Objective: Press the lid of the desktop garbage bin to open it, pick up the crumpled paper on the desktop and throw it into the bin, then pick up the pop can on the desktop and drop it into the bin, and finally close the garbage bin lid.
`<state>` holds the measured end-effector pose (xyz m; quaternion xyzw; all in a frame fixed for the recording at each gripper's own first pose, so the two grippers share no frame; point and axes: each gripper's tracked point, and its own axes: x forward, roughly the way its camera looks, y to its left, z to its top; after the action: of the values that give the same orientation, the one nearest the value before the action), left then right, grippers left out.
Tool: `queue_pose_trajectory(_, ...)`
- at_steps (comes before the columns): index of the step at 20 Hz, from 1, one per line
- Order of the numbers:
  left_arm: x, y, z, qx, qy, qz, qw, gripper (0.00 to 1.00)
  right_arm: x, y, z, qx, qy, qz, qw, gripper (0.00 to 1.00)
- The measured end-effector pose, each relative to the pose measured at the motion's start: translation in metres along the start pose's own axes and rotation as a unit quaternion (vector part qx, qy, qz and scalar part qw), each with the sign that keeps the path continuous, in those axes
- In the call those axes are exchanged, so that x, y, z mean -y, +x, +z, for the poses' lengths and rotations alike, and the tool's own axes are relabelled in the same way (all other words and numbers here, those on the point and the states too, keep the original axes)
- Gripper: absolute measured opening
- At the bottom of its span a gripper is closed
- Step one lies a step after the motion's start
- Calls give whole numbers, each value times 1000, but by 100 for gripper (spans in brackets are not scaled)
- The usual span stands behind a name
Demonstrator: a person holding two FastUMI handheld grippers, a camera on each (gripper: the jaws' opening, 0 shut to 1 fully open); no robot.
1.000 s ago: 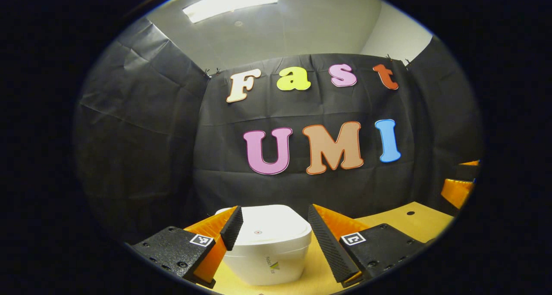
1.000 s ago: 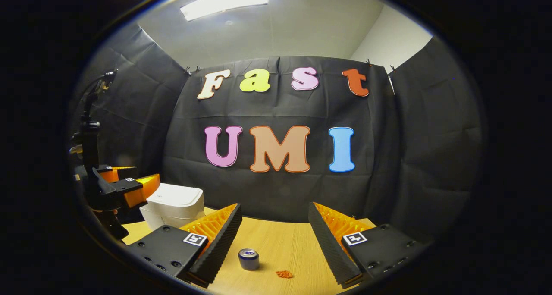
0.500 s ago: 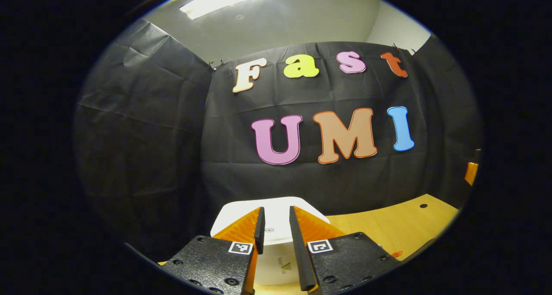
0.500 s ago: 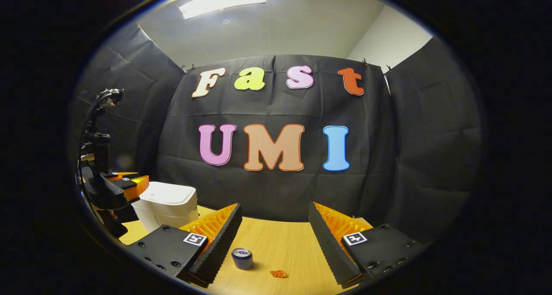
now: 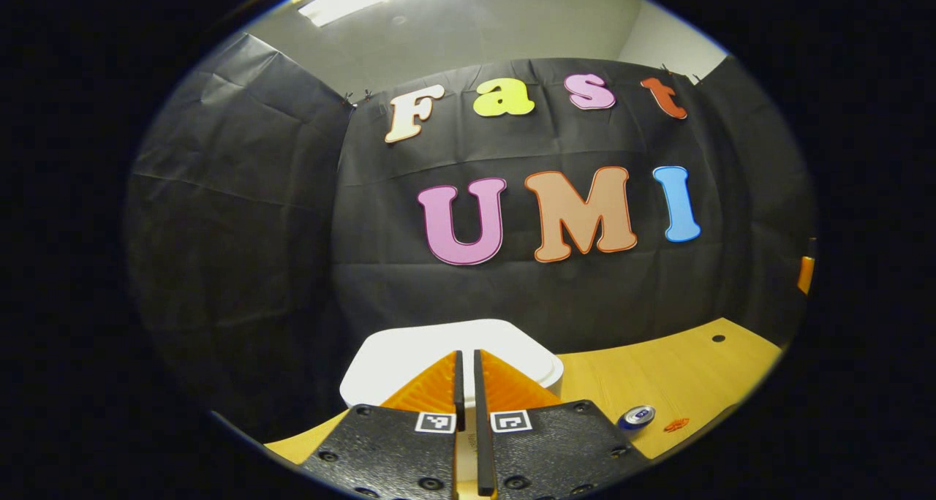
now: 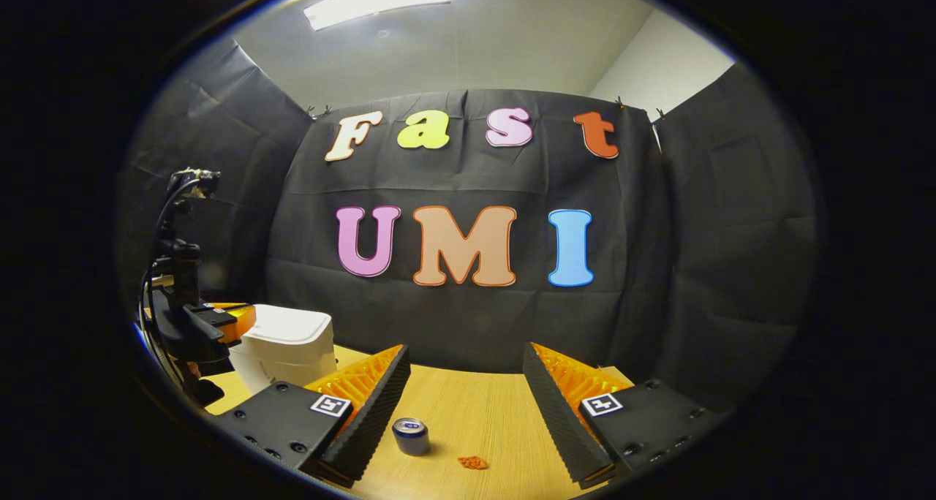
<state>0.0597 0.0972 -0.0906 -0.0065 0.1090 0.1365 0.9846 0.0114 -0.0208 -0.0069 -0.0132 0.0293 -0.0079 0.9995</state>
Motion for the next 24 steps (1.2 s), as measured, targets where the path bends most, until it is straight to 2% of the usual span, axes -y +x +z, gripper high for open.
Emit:
queue_pose_trajectory(1,-3,2,-5,-5,0,3,1000,0,-1,1,0,-1,0,0,1000,98)
queue_pose_trajectory(10,-9,21,-25,-17,17,17,1000,0,-3,5,-5,-5,1,-2,1000,98)
queue_pose_trajectory(15,-13,21,-20,19,-53,31,998,0,-5,7,-11,-15,6,0,1000,98)
queue_pose_trajectory(22,-13,19,-22,30,-81,24,996,0,-5,8,-14,-19,6,2,1000,98)
queue_pose_trajectory(24,-11,19,-24,32,-62,25,997,0,-6,10,-13,-17,6,4,1000,98)
